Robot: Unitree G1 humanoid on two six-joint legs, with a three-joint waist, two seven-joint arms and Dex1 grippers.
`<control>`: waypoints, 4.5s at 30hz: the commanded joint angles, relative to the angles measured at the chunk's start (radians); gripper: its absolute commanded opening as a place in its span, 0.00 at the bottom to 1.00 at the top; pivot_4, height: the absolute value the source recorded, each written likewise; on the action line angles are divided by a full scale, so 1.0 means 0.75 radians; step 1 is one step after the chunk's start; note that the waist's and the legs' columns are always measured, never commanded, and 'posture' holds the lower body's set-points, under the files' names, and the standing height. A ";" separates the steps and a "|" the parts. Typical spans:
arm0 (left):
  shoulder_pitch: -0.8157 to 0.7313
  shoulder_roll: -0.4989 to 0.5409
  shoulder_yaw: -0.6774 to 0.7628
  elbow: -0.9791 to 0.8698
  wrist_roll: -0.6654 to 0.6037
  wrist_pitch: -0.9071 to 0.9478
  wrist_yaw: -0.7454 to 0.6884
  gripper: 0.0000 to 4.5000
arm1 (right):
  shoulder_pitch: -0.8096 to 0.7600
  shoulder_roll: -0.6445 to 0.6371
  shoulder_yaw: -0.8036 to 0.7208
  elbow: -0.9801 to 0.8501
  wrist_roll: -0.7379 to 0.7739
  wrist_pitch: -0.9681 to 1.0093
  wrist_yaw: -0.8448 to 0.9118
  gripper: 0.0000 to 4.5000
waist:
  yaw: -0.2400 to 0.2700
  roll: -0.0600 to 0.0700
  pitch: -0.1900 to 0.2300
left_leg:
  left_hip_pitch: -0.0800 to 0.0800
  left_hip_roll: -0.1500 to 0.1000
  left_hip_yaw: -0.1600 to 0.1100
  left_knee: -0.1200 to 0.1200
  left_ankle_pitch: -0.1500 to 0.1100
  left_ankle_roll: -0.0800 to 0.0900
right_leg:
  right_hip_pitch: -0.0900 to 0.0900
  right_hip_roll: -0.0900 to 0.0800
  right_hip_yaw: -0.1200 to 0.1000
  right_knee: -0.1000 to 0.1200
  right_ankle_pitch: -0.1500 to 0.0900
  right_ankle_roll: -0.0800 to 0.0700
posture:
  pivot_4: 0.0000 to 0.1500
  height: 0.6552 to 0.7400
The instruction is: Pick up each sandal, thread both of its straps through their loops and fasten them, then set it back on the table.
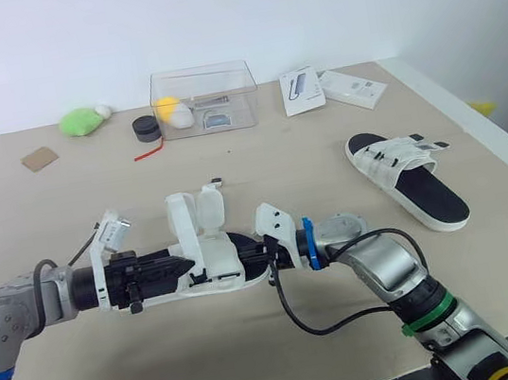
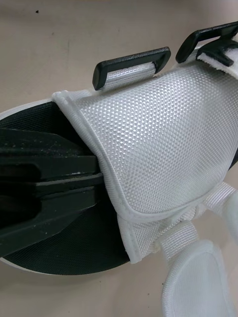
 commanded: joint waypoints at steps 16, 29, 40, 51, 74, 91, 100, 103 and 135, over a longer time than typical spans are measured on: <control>0.058 0.088 -0.034 -0.075 0.080 -0.031 -0.141 0.02 | 0.004 0.003 0.029 0.025 -0.023 0.022 0.001 0.00 | 0.000 0.000 0.000 | 0.005 0.001 0.001 -0.006 0.000 0.000 | 0.000 0.002 0.004 0.000 -0.001 -0.002 | 1.00 1.00; 0.026 0.121 -0.070 -0.047 0.154 -0.054 -0.233 0.02 | 0.005 0.012 0.036 0.019 -0.024 0.027 -0.001 0.00 | 0.000 0.000 0.000 | 0.007 0.002 0.001 -0.012 0.000 0.000 | -0.001 0.004 0.005 0.000 -0.003 -0.006 | 1.00 1.00; -0.051 0.177 -0.144 0.044 0.280 -0.132 -0.371 0.02 | 0.011 0.015 0.044 0.007 -0.025 0.035 -0.005 0.00 | -0.001 0.000 0.000 | 0.007 0.003 0.001 -0.013 0.000 0.000 | -0.001 0.005 0.004 0.000 -0.004 -0.007 | 1.00 1.00; -0.220 0.196 -0.347 0.135 0.438 -0.226 -0.583 0.02 | 0.011 0.030 0.052 0.003 -0.029 0.036 -0.016 0.00 | -0.001 0.000 0.000 | 0.007 0.004 0.003 -0.015 0.000 0.000 | -0.001 0.006 0.003 0.000 -0.005 -0.009 | 1.00 1.00; -0.247 0.205 -0.475 0.193 0.679 -0.451 -0.764 0.21 | 0.026 0.037 0.058 -0.023 -0.036 0.047 -0.028 0.00 | -0.004 0.000 0.000 | 0.009 0.008 0.002 -0.016 0.000 0.000 | -0.001 0.011 0.002 0.000 -0.005 -0.014 | 1.00 1.00; -0.334 0.022 -0.167 0.200 0.381 -0.162 -0.511 0.98 | 0.025 0.049 0.058 -0.020 -0.036 0.046 -0.022 0.00 | -0.005 0.000 0.000 | 0.008 0.009 0.002 -0.016 0.000 0.000 | -0.001 0.012 0.002 0.001 -0.003 -0.009 | 1.00 1.00; -0.419 -0.073 -0.144 0.252 0.341 -0.103 -0.396 0.38 | 0.032 0.041 0.055 -0.027 -0.037 0.051 -0.023 0.00 | -0.002 -0.001 0.000 | 0.008 0.009 0.001 -0.015 0.000 0.000 | -0.001 0.013 0.002 0.002 -0.003 -0.010 | 1.00 1.00; -0.386 -0.030 -0.193 0.218 0.371 -0.121 -0.442 0.05 | 0.030 0.046 0.053 -0.027 -0.036 0.053 -0.027 0.00 | -0.002 -0.001 0.000 | 0.007 0.009 0.001 -0.016 0.000 0.000 | -0.001 0.013 0.002 0.002 -0.002 -0.009 | 1.00 1.00; 0.089 0.159 0.313 -0.119 0.081 0.007 -0.360 0.99 | 0.052 0.051 0.064 -0.031 -0.018 0.060 -0.013 0.00 | -0.005 0.000 0.000 | 0.008 0.013 0.001 -0.017 -0.001 -0.002 | -0.002 0.014 0.000 0.002 -0.007 -0.016 | 1.00 1.00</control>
